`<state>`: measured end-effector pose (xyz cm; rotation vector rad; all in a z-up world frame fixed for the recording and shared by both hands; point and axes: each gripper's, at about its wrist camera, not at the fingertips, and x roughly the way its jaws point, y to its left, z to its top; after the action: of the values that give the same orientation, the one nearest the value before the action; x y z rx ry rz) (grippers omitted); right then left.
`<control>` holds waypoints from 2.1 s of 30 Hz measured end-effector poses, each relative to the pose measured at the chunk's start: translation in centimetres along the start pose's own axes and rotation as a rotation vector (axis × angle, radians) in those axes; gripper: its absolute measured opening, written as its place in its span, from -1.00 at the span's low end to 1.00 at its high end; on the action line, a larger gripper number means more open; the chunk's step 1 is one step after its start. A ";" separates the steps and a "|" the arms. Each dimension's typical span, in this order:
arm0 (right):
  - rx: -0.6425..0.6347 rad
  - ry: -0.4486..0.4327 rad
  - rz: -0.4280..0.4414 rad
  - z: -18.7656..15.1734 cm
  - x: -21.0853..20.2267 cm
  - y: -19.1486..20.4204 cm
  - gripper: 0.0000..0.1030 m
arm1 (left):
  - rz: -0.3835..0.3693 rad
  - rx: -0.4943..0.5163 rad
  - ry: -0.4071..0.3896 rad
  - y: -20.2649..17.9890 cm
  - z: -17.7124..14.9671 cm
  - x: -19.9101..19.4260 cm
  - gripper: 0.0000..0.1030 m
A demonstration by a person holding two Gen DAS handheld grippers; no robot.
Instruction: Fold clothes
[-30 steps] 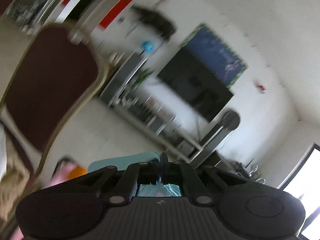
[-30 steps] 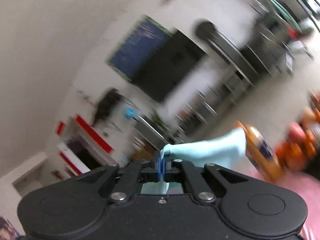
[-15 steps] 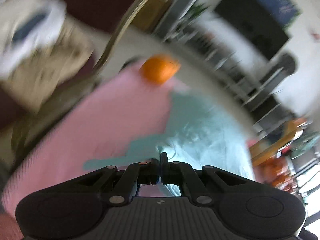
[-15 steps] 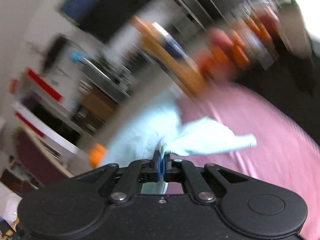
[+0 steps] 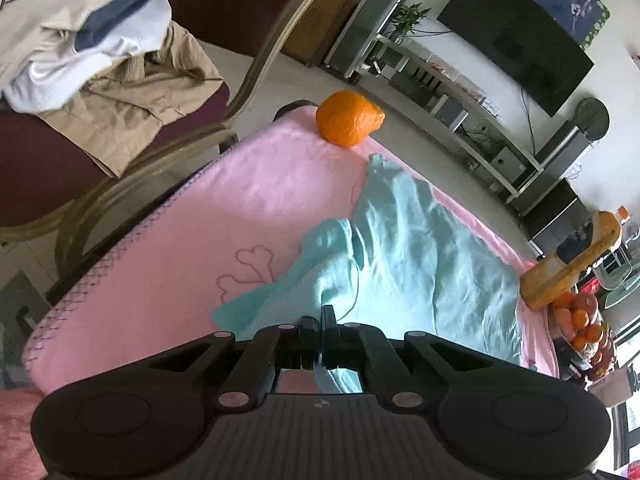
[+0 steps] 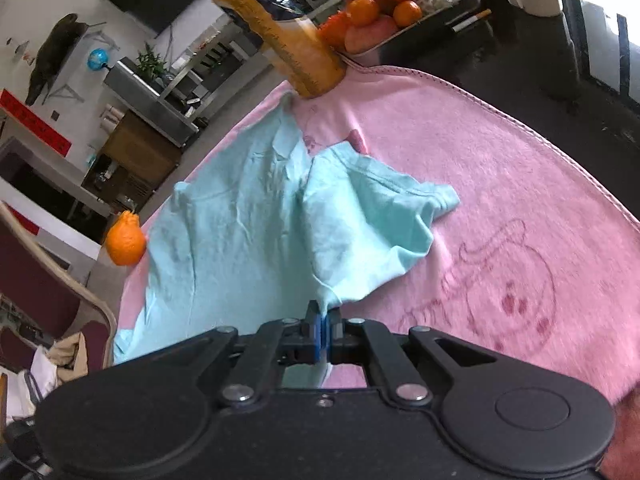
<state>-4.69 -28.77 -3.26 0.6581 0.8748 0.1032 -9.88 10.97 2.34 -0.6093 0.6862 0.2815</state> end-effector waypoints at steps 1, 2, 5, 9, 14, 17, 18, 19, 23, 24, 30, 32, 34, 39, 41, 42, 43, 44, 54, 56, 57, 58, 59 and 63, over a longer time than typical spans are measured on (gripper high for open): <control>-0.010 -0.001 -0.005 -0.2 -0.2 -0.1 -0.96 | 0.010 0.007 0.006 0.2 -0.3 0.4 -1.00; -0.021 -0.001 -0.011 -0.3 -0.5 -0.2 -0.96 | 0.020 0.013 0.012 0.4 -0.6 0.8 -1.00; -0.052 0.003 -0.040 -0.8 0.1 -0.3 -0.96 | 0.121 0.084 0.044 0.2 -1.1 2.3 -1.00; -0.094 0.034 -0.113 -1.2 0.8 -0.2 -0.82 | 0.339 0.225 0.058 -0.4 -2.1 3.3 -0.91; -0.153 -0.046 -0.182 -0.8 -1.7 0.0 -0.53 | 0.333 0.298 -0.023 -0.9 -2.8 0.2 -0.74; -0.197 -0.076 -0.147 -1.3 -2.9 0.5 -0.43 | 0.182 0.397 0.049 -2.7 -4.5 0.3 -0.50; -0.215 -0.048 -0.098 -1.7 -2.8 0.9 -0.40 | 0.126 0.434 0.100 -3.4 -5.4 0.8 -0.48; -0.242 -0.001 -0.049 -2.2 -2.2 1.3 -0.34 | 0.069 0.471 0.151 -4.2 -6.3 1.3 -0.48; -0.372 0.128 0.007 -4.3 0.0 2.9 -0.30 | 0.076 0.655 0.204 -6.6 -9.7 2.6 -0.47; -0.406 0.155 0.009 -4.8 0.5 3.2 -0.29 | 0.085 0.692 0.218 -6.9 -10.3 3.1 -0.47; -0.600 0.254 -0.050 -7.5 3.3 4.9 -0.30 | 0.120 0.798 0.236 -7.2 -12.3 4.5 -0.99; -0.670 0.218 -0.094 -8.2 3.1 5.5 -0.80 | 0.132 0.803 0.229 -7.3 -12.4 4.2 -0.99; -0.691 0.203 -0.108 -8.4 2.7 5.7 -0.81 | 0.136 0.812 0.247 -7.2 -12.4 3.7 -0.99; -0.687 0.250 -0.110 -8.4 2.2 5.4 -0.80 | 0.160 0.833 0.310 -6.9 -12.8 3.8 -0.99; -0.672 0.251 -0.106 -8.2 2.0 5.4 -0.72 | 0.134 0.811 0.314 -6.8 -12.3 3.3 -0.87; -0.657 0.247 -0.095 -7.9 1.7 5.4 -0.69 | 0.104 0.780 0.296 -6.7 -11.5 2.7 -0.79; -0.641 0.243 -0.085 -7.6 1.3 5.4 -0.50 | 0.074 0.749 0.279 -6.6 -10.7 2.2 -0.69; -0.626 0.239 -0.074 -7.3 1.0 5.4 -0.31 | 0.073 0.708 0.258 -6.3 -9.6 2.2 -0.66; -0.221 0.212 0.010 -2.0 4.1 1.9 -0.30 | 0.260 0.424 0.320 -2.8 -4.0 8.8 -0.77; -0.165 0.210 -0.050 -1.4 4.9 0.9 -0.35 | 0.352 0.479 0.316 -2.9 -4.7 9.2 -0.74; -0.137 0.209 -0.080 -1.2 5.3 0.3 -0.58 | 0.395 0.522 0.304 -3.0 -5.1 9.0 -0.80; -0.109 0.208 -0.110 -0.9 5.6 -0.2 -0.92 | 0.427 0.553 0.298 -3.0 -5.6 8.8 -0.77; -0.109 0.194 -0.141 -0.8 5.2 -0.6 -0.98 | 0.439 0.564 0.291 -3.1 -5.8 8.6 -0.77; -0.121 0.135 -0.256 -0.5 3.5 -2.0 -0.94 | 0.489 0.609 0.262 -3.3 -6.7 7.8 -0.78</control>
<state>-3.11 -28.94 -7.02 0.4252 1.0676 -0.0293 -6.04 4.62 -5.47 0.1178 1.1166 0.4248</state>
